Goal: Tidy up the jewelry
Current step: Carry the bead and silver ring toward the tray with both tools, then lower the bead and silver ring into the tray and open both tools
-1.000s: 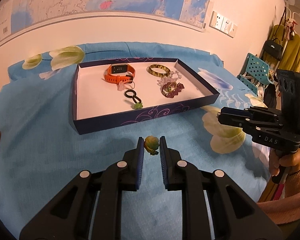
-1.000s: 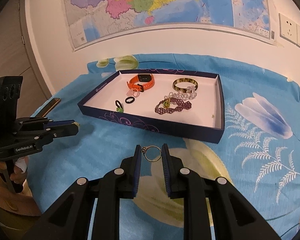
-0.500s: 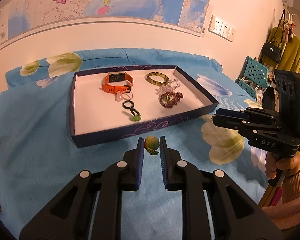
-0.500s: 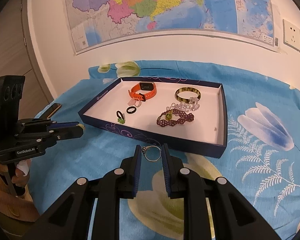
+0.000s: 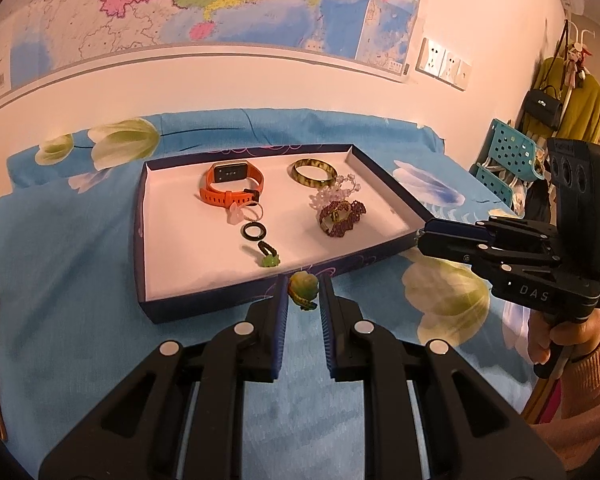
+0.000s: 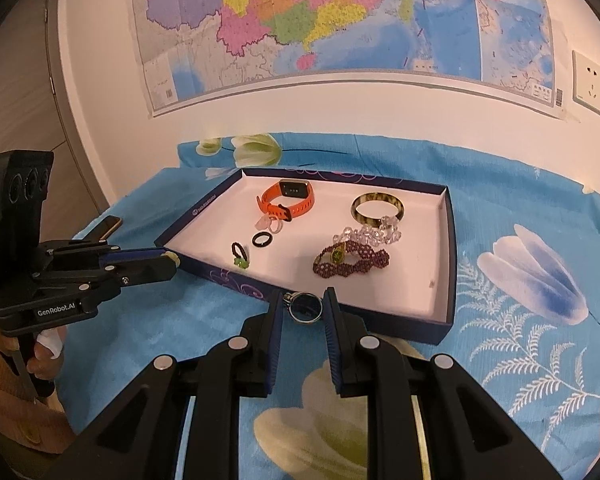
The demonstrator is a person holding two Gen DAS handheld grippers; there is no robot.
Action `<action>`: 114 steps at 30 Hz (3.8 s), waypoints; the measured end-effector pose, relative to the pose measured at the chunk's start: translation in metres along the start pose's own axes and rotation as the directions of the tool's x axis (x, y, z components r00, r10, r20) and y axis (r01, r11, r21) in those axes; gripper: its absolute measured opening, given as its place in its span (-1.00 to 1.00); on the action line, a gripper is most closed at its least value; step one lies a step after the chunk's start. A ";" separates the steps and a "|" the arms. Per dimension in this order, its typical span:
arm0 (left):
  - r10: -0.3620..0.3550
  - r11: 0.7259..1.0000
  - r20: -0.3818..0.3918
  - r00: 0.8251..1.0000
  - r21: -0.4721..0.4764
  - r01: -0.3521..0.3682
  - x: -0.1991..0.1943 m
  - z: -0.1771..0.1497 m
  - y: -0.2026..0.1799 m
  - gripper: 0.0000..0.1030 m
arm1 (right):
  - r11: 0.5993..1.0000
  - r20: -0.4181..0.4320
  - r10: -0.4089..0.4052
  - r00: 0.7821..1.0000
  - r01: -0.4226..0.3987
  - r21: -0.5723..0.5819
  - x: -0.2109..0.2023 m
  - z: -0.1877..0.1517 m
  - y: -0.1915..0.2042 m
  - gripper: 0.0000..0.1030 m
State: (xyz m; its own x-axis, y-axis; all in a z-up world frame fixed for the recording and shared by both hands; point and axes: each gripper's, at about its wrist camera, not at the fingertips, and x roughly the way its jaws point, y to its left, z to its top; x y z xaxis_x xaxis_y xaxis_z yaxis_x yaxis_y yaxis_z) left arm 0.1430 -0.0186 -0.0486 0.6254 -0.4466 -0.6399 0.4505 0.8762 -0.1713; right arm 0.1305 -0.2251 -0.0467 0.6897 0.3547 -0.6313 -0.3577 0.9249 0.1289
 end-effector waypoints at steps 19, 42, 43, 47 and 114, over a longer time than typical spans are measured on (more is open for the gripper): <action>0.006 1.000 0.022 1.000 0.005 -0.006 0.003 0.014 0.000 -0.69 | 1.000 0.009 0.004 1.000 -0.004 0.001 0.003 0.012 -0.001 -0.64; 0.025 1.000 0.036 0.999 0.004 -0.025 0.009 0.027 0.004 -0.69 | 1.000 0.012 0.006 1.000 -0.006 0.002 0.013 0.023 -0.006 -0.64; 0.024 1.000 0.035 0.999 0.001 -0.024 0.010 0.028 0.005 -0.69 | 1.000 0.013 0.007 1.000 -0.007 0.003 0.014 0.024 -0.007 -0.64; 0.028 1.000 0.034 0.999 0.001 -0.028 0.013 0.029 0.005 -0.69 | 1.000 0.012 0.006 1.000 -0.006 0.012 0.017 0.026 -0.010 -0.64; 0.105 0.994 -0.005 0.994 -0.033 -0.105 0.068 0.057 0.026 -0.69 | 0.997 -0.030 -0.039 0.999 0.041 0.071 0.070 0.047 -0.035 -0.64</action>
State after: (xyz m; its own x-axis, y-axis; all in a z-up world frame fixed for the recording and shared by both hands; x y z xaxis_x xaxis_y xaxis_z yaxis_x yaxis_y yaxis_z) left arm 0.2335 -0.0360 -0.0539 0.6665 -0.3510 -0.6577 0.3606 0.9239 -0.1277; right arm 0.2215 -0.2262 -0.0594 0.6836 0.3145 -0.6585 -0.2837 0.9459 0.1573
